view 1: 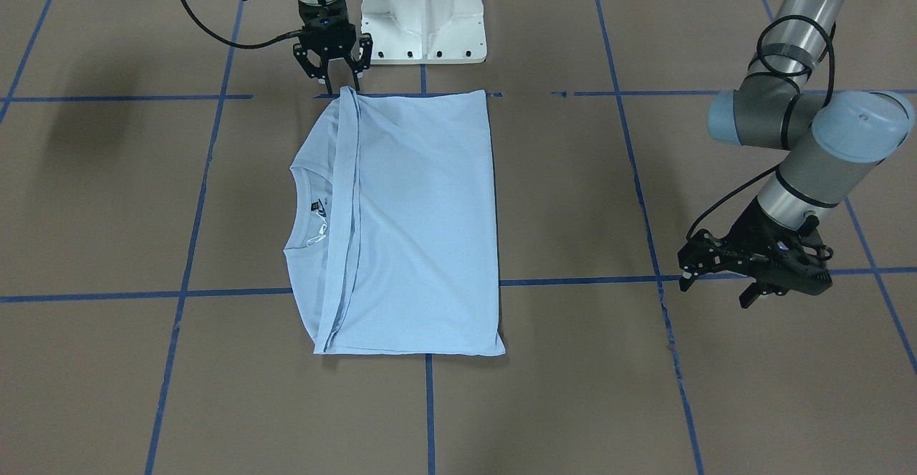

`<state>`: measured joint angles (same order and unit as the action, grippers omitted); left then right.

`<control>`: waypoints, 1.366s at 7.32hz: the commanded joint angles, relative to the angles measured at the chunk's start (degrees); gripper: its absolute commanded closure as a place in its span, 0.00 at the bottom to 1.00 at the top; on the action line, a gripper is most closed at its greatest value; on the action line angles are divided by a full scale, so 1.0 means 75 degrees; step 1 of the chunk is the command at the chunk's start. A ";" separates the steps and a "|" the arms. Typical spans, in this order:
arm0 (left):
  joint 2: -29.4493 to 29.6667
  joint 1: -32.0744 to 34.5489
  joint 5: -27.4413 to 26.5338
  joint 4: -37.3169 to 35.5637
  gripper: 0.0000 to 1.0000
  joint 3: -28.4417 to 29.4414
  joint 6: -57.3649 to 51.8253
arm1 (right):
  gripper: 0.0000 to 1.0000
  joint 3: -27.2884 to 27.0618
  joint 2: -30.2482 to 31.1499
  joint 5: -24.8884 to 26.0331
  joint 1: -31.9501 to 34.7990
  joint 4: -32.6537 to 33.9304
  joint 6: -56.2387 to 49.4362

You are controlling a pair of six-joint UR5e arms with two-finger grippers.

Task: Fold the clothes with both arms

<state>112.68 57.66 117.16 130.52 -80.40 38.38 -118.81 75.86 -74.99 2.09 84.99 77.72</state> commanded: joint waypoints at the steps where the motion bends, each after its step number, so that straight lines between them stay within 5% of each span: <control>1: -0.0001 0.0000 0.0000 0.0000 0.00 -0.0003 0.0004 | 0.77 -0.0014 -0.0013 0.0083 0.0003 0.0000 -0.0201; 2: -0.0012 0.0000 0.0000 0.0000 0.00 -0.0003 -0.0008 | 0.80 -0.0014 -0.0025 0.0084 0.0003 0.0000 -0.0214; 4: -0.0012 0.0000 0.0000 0.0000 0.00 -0.0003 -0.0008 | 1.00 -0.0037 -0.0083 0.0096 0.0026 0.0000 -0.0215; 6: -0.0047 0.0000 0.0000 0.0000 0.00 -0.0026 0.0004 | 1.00 -0.0131 -0.0119 0.0014 0.0259 0.0000 -0.0215; 10: -0.0059 -0.0012 0.0000 0.0000 0.00 -0.0062 0.0004 | 1.00 -0.0658 0.1262 0.0118 -0.0182 -0.0012 0.1160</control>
<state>112.24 57.57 117.16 130.52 -80.84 38.41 -123.13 82.74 -74.62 2.80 84.97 80.81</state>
